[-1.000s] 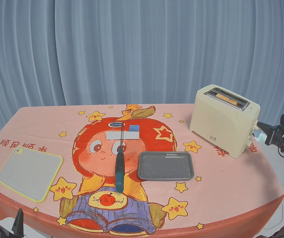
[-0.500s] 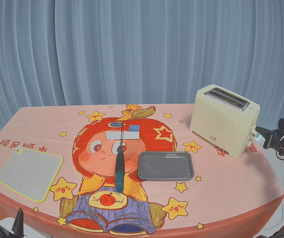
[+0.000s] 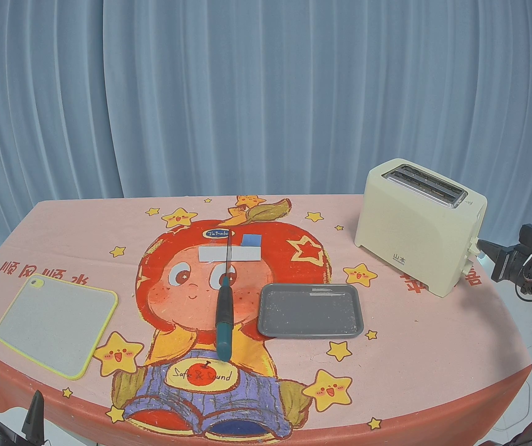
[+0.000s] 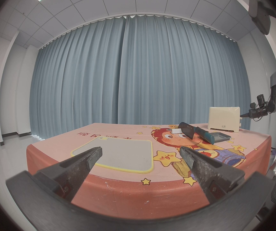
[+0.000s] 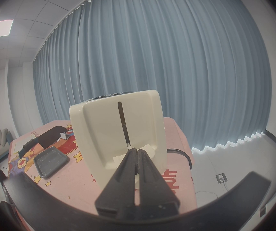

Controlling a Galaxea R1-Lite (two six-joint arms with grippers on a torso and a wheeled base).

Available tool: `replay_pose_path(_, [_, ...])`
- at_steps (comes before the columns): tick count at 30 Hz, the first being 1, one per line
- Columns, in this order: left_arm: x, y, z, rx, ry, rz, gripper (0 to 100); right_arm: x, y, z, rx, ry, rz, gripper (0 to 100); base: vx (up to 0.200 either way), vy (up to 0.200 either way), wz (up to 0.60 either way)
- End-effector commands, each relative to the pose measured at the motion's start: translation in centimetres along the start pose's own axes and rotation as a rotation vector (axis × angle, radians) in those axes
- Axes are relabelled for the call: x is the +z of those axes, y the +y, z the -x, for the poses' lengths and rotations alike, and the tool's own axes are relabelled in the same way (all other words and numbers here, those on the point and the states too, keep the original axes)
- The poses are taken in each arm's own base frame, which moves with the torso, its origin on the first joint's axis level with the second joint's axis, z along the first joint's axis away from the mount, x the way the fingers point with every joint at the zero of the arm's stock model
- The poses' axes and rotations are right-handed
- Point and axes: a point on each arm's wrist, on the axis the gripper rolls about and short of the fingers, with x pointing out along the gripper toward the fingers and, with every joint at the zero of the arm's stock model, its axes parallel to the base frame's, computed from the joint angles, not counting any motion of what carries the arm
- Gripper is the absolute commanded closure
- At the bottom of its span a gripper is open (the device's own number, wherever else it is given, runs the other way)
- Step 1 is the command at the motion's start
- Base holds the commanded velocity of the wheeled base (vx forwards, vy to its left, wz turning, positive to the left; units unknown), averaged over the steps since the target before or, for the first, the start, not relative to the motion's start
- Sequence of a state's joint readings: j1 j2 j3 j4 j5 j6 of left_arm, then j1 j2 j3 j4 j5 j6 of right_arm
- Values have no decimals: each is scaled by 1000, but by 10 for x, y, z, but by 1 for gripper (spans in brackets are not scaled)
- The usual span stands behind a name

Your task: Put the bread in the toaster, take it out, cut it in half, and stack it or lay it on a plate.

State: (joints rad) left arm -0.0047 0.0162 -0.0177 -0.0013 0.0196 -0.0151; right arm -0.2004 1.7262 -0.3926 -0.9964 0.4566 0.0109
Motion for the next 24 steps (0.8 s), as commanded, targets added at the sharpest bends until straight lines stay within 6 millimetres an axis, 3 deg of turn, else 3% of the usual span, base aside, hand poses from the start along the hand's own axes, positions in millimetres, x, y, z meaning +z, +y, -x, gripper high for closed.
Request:
replay_pose_path(1, [-5, 0, -1, 1, 12, 0, 0, -3, -1, -2, 0, 14, -7, 100, 0, 0, 0])
replay_pose_path(24, [-5, 0, -1, 1, 12, 0, 0, 12, 6, 6, 9, -51, 25, 100, 0, 0, 0])
